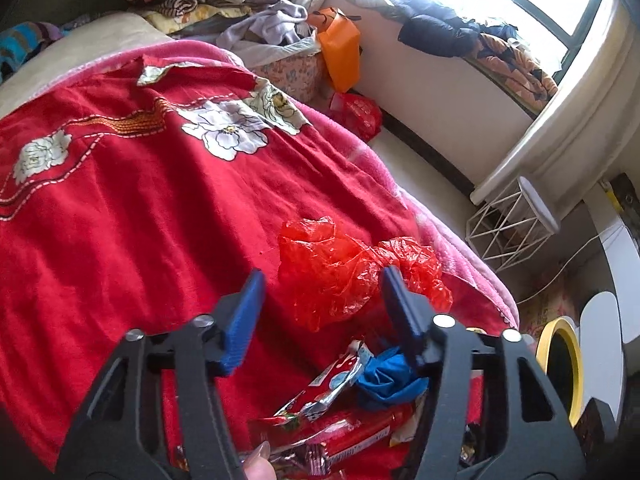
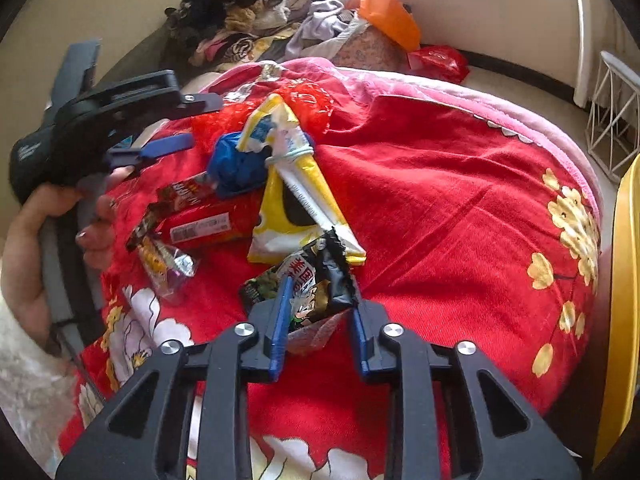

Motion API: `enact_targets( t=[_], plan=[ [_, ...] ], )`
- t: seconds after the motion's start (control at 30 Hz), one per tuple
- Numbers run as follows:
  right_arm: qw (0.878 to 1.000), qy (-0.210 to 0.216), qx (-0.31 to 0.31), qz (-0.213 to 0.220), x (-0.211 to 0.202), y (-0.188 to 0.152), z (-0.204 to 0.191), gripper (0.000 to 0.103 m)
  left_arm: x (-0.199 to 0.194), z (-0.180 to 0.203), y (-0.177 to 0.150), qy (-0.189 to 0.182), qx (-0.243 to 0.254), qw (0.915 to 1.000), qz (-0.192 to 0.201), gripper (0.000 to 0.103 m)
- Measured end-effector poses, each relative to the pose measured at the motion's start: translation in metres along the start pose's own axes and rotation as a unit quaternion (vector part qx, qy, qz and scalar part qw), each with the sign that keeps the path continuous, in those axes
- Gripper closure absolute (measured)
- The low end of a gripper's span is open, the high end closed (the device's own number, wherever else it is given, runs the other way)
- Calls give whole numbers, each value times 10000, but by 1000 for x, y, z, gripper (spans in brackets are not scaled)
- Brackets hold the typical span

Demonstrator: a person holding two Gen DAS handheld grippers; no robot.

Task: Collect trash
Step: 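Close the right gripper on a dark snack wrapper while the left gripper grasps the red plastic bag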

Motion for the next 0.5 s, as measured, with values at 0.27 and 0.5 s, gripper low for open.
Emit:
enact_targets(
  t=[0.27,0.5],
  plan=[
    [9999,74,-45,92,-17,-8,-6,91,-3,15,-4,-176,234,9996,18,100],
    [9992,175,-223,272,-36,-10,-15,96,-35,24,-7,-191,372,9980,481,102]
  ],
)
Point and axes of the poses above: each gripper's, at about its wrist camera, not at the fingertips, and x roughly the way its jaws point, z to its right, y to its top, the point moved 3 cm from there along x, roughly the way its jaws point, and after that the axes turned 7 degrees about x, right-handed, at the moved point
